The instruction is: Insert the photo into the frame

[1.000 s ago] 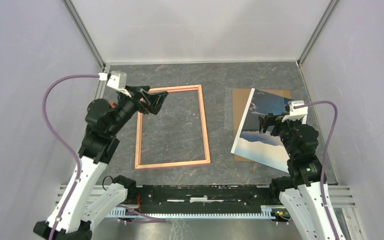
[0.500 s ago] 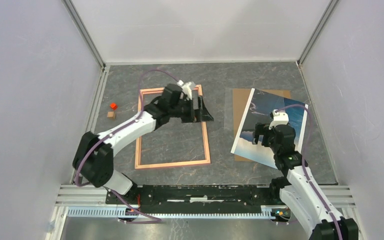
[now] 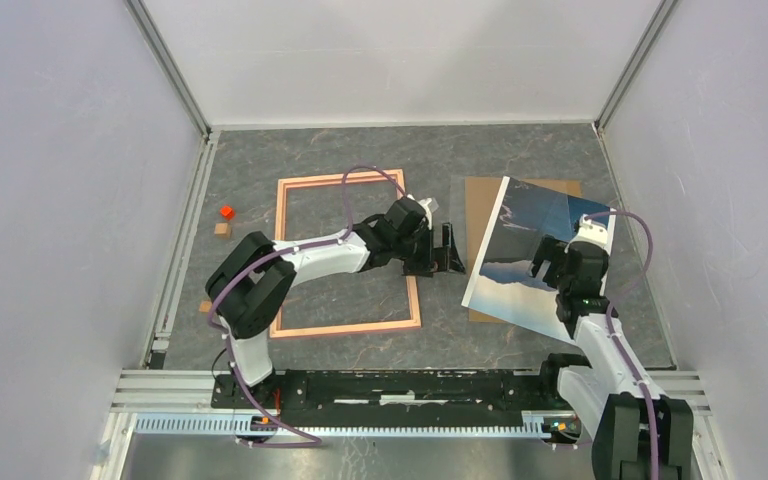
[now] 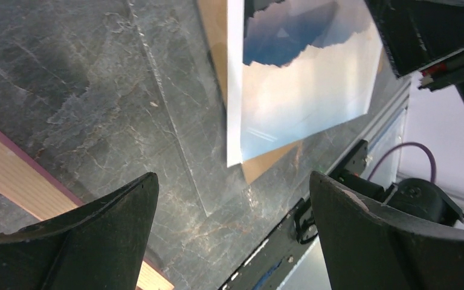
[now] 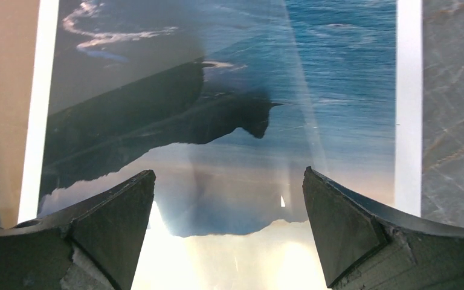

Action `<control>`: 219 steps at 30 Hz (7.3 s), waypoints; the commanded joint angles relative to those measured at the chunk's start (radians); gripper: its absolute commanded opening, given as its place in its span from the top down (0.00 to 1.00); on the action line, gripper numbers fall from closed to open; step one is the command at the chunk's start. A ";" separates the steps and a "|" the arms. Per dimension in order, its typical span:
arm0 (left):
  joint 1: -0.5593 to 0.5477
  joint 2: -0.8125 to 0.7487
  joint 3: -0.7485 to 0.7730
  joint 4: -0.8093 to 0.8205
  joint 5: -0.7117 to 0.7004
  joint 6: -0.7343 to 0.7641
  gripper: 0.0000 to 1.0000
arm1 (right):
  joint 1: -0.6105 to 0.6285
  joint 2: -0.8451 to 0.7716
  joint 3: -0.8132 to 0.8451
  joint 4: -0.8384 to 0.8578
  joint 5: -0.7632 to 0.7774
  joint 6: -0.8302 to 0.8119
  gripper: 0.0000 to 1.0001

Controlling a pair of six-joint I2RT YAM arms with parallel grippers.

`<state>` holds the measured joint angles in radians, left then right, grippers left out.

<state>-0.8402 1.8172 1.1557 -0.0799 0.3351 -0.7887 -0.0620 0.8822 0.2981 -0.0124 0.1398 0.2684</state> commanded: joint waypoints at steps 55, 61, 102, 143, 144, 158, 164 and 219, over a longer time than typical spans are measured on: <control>0.010 0.146 -0.099 0.446 0.034 -0.354 0.88 | -0.090 0.086 -0.077 0.144 -0.218 -0.005 0.02; 0.017 0.065 0.019 0.164 -0.041 -0.171 0.98 | -0.090 0.057 -0.066 0.125 -0.214 -0.013 0.02; -0.104 -0.107 0.750 -1.537 -1.459 0.281 0.98 | 0.161 0.141 -0.071 0.238 -0.513 0.250 0.02; -0.338 0.281 0.646 -1.078 -1.144 0.232 0.98 | 0.156 0.178 -0.015 0.215 -0.568 0.126 0.02; -0.345 0.275 0.638 -1.055 -1.149 0.258 0.98 | 0.155 0.177 -0.021 0.216 -0.563 0.124 0.02; -0.372 0.241 0.510 -0.973 -1.260 0.365 0.98 | 0.152 0.220 -0.063 0.276 -0.598 0.093 0.02; -0.373 0.249 0.488 -0.953 -1.242 0.353 0.98 | 0.154 0.263 -0.067 0.318 -0.643 0.096 0.02; -0.188 -0.801 0.143 -0.475 -1.050 0.691 0.00 | 0.922 0.514 0.181 0.401 -0.377 0.516 0.35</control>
<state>-1.0267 1.1221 1.3739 -0.7242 -0.6640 -0.1692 0.7807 1.3102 0.3828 0.3271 -0.3416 0.7212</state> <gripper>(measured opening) 0.996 0.659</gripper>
